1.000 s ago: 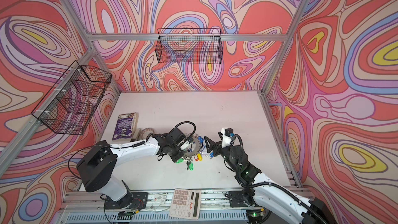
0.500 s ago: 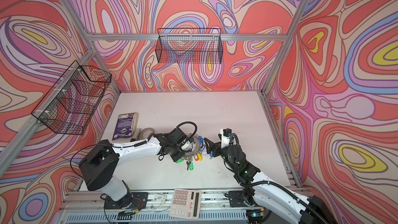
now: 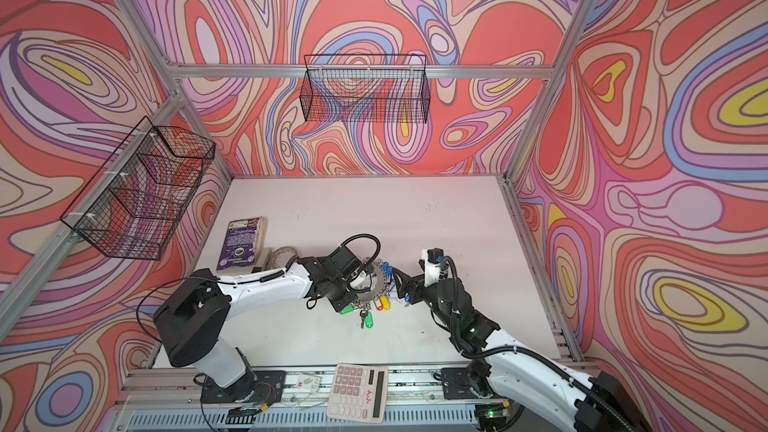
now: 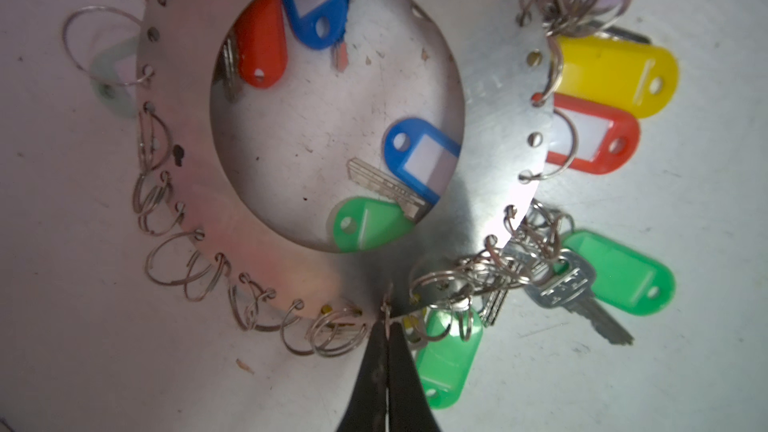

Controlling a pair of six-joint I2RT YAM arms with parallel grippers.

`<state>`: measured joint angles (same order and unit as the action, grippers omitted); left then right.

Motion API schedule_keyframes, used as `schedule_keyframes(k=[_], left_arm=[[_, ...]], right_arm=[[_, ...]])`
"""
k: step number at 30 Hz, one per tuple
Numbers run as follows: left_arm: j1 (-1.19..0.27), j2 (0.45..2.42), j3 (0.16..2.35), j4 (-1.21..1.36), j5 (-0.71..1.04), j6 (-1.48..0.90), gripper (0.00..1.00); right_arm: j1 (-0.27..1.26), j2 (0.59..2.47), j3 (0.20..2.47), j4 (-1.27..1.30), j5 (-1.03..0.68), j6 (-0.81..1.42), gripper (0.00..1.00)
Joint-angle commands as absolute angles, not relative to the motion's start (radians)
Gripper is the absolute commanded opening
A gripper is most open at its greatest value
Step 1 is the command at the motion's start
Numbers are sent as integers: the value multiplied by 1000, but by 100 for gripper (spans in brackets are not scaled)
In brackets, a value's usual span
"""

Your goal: Put the keys on the keyring

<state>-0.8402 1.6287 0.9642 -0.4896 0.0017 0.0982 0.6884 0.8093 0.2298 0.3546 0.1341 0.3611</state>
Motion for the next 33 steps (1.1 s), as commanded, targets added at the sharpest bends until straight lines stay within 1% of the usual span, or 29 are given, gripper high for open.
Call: schedule_keyframes(k=[1, 4, 8, 11, 14, 16, 19, 24, 28, 31, 33], left_arm=[[-857, 1520, 959, -486, -48, 57, 0], [-870, 1425, 916, -415, -84, 39, 0], [-879, 1311, 865, -307, -132, 24, 0], [-882, 1241, 820, -190, -169, 27, 0], [-883, 1189, 768, -62, -190, 27, 0], [-884, 1166, 734, 33, -185, 29, 0], [-884, 1141, 682, 200, -166, 30, 0], [-882, 1141, 614, 506, -84, 29, 0], [-876, 1169, 626, 620, 19, 13, 0], [-817, 1181, 633, 672, 156, -59, 0], [-758, 1189, 641, 694, 290, -123, 0]], right_arm=[[686, 840, 277, 390, 123, 349, 98], [685, 893, 319, 397, 123, 342, 98], [669, 1007, 420, 366, 84, 348, 98], [617, 1074, 480, 355, -9, 379, 98], [536, 1141, 551, 328, -126, 425, 96], [499, 1156, 570, 343, -199, 450, 95], [484, 1159, 596, 353, -261, 446, 96], [482, 1155, 632, 331, -331, 432, 96], [458, 1120, 616, 379, -429, 447, 95], [380, 1099, 551, 508, -524, 521, 95], [353, 1095, 518, 593, -598, 556, 95]])
